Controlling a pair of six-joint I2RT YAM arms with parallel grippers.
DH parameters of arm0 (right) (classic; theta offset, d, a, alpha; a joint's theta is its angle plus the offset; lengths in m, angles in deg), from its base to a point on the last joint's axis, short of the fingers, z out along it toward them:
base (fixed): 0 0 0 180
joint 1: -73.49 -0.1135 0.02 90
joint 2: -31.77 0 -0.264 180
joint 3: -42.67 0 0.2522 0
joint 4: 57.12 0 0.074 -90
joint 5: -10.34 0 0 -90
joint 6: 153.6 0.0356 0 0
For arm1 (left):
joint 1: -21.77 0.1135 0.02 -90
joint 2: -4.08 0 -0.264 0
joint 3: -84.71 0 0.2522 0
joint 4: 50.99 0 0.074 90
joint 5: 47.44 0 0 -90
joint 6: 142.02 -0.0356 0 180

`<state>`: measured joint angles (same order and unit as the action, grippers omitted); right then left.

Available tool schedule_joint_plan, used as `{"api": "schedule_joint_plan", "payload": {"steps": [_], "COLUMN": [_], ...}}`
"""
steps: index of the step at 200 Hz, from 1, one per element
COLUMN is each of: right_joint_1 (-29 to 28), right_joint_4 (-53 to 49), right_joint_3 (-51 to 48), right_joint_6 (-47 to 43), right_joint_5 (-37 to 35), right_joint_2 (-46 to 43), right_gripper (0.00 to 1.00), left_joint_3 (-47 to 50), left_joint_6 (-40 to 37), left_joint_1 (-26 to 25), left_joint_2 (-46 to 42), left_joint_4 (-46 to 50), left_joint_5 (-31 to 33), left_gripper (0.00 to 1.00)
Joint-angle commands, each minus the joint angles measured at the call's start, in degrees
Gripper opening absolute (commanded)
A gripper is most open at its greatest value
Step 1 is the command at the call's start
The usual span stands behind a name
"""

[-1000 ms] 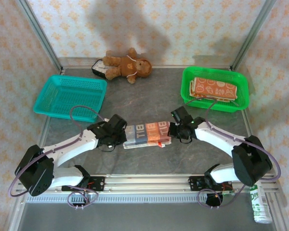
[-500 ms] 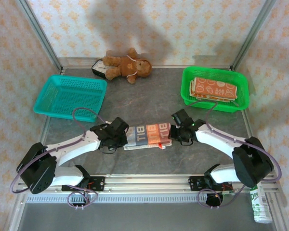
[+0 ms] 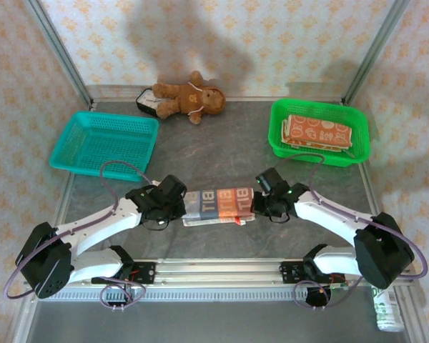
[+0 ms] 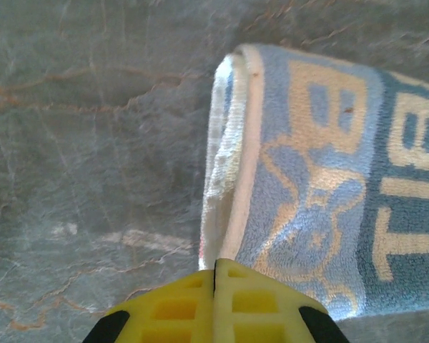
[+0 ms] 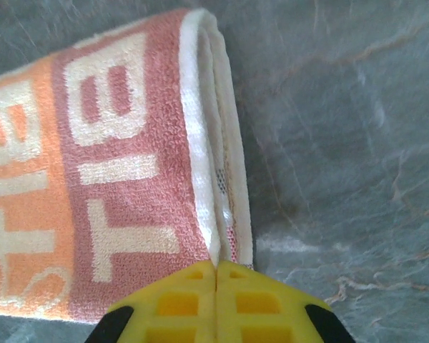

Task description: Fold and stack the towels

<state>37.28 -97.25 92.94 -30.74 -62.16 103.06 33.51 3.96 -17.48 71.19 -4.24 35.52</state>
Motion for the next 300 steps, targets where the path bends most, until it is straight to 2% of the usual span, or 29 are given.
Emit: {"api": "schedule_joint_plan", "payload": {"steps": [1, 46, 54, 65, 71, 82, 93, 102, 108, 113, 122, 182, 203, 247, 300], "right_joint_1": [-1.4, -3.3, -3.4, -3.4, -3.3, -3.3, -3.4, -3.3, -3.4, -3.3, -3.4, -3.3, -3.3, -4.3, -6.8], "right_joint_4": [0.7, 4.4, 4.2, 4.0, 3.8, 2.9, 1.5, 0.9, 0.6, 0.3, 0.3, 4.9, 7.2, 9.1, 9.4], "right_joint_3": [-2.4, -5.5, -5.7, -5.7, -5.6, -5.1, -4.2, -3.6, -3.2, -2.8, -2.3, 1.2, 1.3, 1.0, 0.7], "right_joint_6": [2.9, 4.3, 4.1, 3.8, 3.7, 3.1, 2.4, 1.9, 1.3, 1.0, 0.5, -0.7, -0.2, 1.3, 4.1], "right_joint_5": [-2.2, -2.8, -3.2, -3.5, -3.6, -3.8, -4.3, -4.8, -5.2, -5.7, -6.6, -7.8, -6.8, -6.8, -8.9], "right_joint_2": [-0.4, 2.8, 3.1, 2.9, 2.5, 1.5, 0.4, -0.8, -1.4, -1.9, -2.3, 6.1, 8.1, 9.2, 7.9], "right_gripper": [0.00, 0.00, 0.05, 0.06, 0.07, 0.13, 0.26, 0.32, 0.35, 0.40, 0.41, 0.42, 0.43, 0.44, 0.45], "left_joint_3": [2.6, 5.4, 5.5, 5.4, 5.3, 4.7, 3.7, 2.8, 2.1, 1.6, 0.5, -2.5, -1.7, 0.2, 1.7], "left_joint_6": [1.8, 2.2, 2.2, 2.0, 1.9, 1.4, 0.7, 0.1, -0.5, -1.1, -2.1, -8.2, -7.8, -7.3, -6.4], "left_joint_1": [-1.0, -2.3, -2.4, -2.5, -2.5, -2.5, -2.4, -2.5, -2.4, -2.4, -2.3, -0.3, -0.3, -0.3, -0.3], "left_joint_2": [0.1, 4.1, 4.6, 5.0, 5.0, 4.9, 4.5, 4.0, 3.8, 3.6, 3.6, 10.3, 12.4, 15.0, 15.7], "left_joint_4": [-0.6, -3.6, -3.9, -3.9, -3.7, -3.0, -1.7, -0.5, 0.1, 0.6, 1.2, -2.9, -4.5, -7.7, -9.7], "left_joint_5": [-0.1, -0.6, -0.6, -0.4, -0.4, -0.4, 0.2, 1.0, 1.7, 2.1, 2.9, 4.1, 3.8, 2.4, 1.2], "left_gripper": [0.00, 0.00, 0.00, 0.00, 0.09, 0.14, 0.22, 0.36, 0.42, 0.44, 0.48, 0.48, 0.43, 0.34, 0.31]}}
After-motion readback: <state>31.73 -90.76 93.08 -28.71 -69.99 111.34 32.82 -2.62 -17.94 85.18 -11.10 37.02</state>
